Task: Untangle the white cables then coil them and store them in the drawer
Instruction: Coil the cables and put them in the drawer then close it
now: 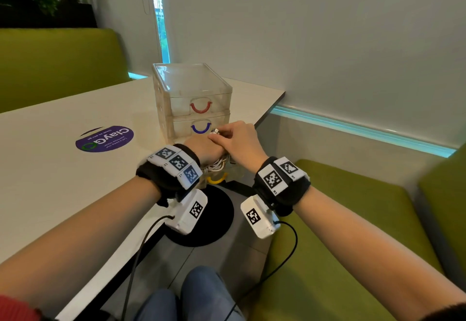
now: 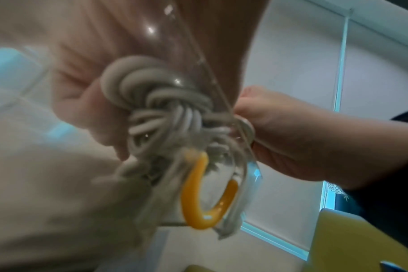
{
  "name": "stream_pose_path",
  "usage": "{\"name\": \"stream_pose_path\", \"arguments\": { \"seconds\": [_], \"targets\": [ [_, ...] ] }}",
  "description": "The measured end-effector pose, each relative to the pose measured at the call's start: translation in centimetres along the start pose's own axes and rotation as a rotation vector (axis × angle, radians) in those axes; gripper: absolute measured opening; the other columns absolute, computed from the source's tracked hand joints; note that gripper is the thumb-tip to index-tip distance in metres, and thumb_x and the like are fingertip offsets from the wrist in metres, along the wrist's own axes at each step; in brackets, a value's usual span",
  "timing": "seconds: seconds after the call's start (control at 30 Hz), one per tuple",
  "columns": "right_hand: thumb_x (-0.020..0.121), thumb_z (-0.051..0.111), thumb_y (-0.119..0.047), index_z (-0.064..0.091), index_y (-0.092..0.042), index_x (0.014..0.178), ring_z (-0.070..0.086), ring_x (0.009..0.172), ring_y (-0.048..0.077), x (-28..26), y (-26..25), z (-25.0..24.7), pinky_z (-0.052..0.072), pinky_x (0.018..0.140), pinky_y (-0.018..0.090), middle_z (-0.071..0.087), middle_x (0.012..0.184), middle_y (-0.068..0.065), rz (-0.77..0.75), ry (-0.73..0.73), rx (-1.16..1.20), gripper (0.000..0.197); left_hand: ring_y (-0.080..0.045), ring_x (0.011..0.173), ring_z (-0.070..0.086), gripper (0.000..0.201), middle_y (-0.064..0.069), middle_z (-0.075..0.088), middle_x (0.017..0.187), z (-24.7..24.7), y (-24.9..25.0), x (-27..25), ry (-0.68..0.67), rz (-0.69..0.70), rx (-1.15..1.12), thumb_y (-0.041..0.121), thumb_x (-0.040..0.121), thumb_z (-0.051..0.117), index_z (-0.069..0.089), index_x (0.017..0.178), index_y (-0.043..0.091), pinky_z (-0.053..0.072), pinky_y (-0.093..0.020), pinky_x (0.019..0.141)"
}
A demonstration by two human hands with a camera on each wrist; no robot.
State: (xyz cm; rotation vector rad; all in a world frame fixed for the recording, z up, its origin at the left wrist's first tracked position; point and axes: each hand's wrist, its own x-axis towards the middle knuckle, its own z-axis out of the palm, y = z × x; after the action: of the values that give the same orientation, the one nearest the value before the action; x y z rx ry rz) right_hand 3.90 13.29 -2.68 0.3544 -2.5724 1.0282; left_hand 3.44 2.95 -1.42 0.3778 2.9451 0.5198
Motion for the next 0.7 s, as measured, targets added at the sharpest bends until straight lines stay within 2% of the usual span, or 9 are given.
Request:
{"name": "stream_pose_path", "arguments": {
  "seconds": [0.1,0.2,0.27,0.3,0.4,0.47,0.53,0.57,0.7],
  "targets": [
    [0.084,0.062,-0.035,0.075,-0.010,0.089,0.064,0.086,0.027,0.8,-0.3,0.0,0.052,0.083,0.043,0.073,0.084,0.011,0.022,-0.038,-0.074,0.029,-0.026,0.093,0.060,0.035,-0.012,0.064,0.096,0.2,-0.3,0.2,0.008,-0.052,0.091,0.035,0.097,0.033,0.056,0.105,0.010,0.043,-0.031,0.079],
    [0.085,0.061,-0.030,0.075,-0.007,0.086,0.063,0.083,0.028,1.4,-0.8,-0.4,0.050,0.081,0.038,0.072,0.082,0.013,0.025,-0.071,-0.150,0.026,-0.019,0.066,0.053,0.039,-0.002,0.051,0.066,-0.4,-0.4,-0.2,0.148,-0.066,0.139,0.036,0.092,0.040,0.056,0.076,0.005,0.040,-0.024,0.060],
    [0.085,0.060,-0.026,0.073,-0.005,0.083,0.060,0.083,0.030,1.5,-1.1,-0.4,0.049,0.078,0.037,0.070,0.080,0.014,0.017,-0.083,-0.183,0.024,-0.013,0.052,0.039,0.039,-0.001,0.040,0.055,-1.0,-0.6,-0.7,0.220,-0.039,0.115,0.028,0.090,0.044,0.043,0.056,0.009,0.031,-0.022,0.048],
    [0.085,0.060,-0.024,0.071,-0.002,0.080,0.059,0.082,0.030,1.5,-1.2,-0.2,0.048,0.075,0.036,0.068,0.078,0.014,0.020,-0.092,-0.197,0.025,-0.013,0.051,0.036,0.039,-0.001,0.038,0.054,-1.3,-0.5,-1.0,0.236,-0.017,0.113,0.024,0.089,0.045,0.037,0.053,0.011,0.028,-0.022,0.046],
    [0.086,0.056,-0.021,0.054,-0.006,0.066,0.051,0.075,0.029,1.3,-1.7,0.0,0.037,0.066,0.032,0.053,0.070,0.012,0.041,-0.098,-0.243,0.025,-0.017,0.057,0.040,0.037,-0.001,0.036,0.054,-1.9,0.0,-2.0,0.256,0.039,0.123,0.016,0.087,0.046,0.032,0.053,0.013,0.027,-0.024,0.047],
    [0.087,0.051,-0.017,0.048,-0.009,0.067,0.050,0.078,0.031,1.1,-1.9,-0.2,0.033,0.065,0.032,0.050,0.071,0.013,0.037,-0.090,-0.268,0.022,-0.021,0.064,0.046,0.029,-0.003,0.041,0.065,-1.8,0.4,-2.6,0.303,0.087,0.140,0.011,0.085,0.047,0.037,0.058,0.011,0.033,-0.027,0.055],
    [0.088,0.043,-0.011,0.050,-0.006,0.075,0.052,0.086,0.035,0.9,-2.0,-0.3,0.033,0.067,0.034,0.056,0.083,0.019,0.019,-0.108,-0.295,0.015,-0.028,0.077,0.054,0.010,-0.009,0.048,0.083,-1.5,0.8,-3.1,0.383,0.143,0.205,0.006,0.086,0.047,0.049,0.077,0.004,0.035,-0.031,0.063],
    [0.088,0.040,-0.009,0.051,-0.005,0.080,0.052,0.088,0.037,0.7,-2.0,-0.3,0.033,0.068,0.034,0.057,0.089,0.022,0.009,-0.120,-0.303,0.015,-0.030,0.082,0.056,0.008,-0.013,0.053,0.090,-1.2,0.9,-3.3,0.407,0.154,0.233,0.005,0.086,0.046,0.053,0.087,0.002,0.035,-0.030,0.064],
    [0.090,0.038,-0.011,0.055,-0.006,0.079,0.056,0.085,0.037,0.0,-1.9,-0.9,0.043,0.070,0.040,0.059,0.086,0.021,-0.016,-0.216,-0.271,0.021,-0.031,0.081,0.059,0.015,-0.016,0.062,0.097,-0.9,0.8,-4.1,0.315,0.188,0.283,0.003,0.087,0.044,0.057,0.095,0.001,0.037,-0.029,0.062]
  ]
}}
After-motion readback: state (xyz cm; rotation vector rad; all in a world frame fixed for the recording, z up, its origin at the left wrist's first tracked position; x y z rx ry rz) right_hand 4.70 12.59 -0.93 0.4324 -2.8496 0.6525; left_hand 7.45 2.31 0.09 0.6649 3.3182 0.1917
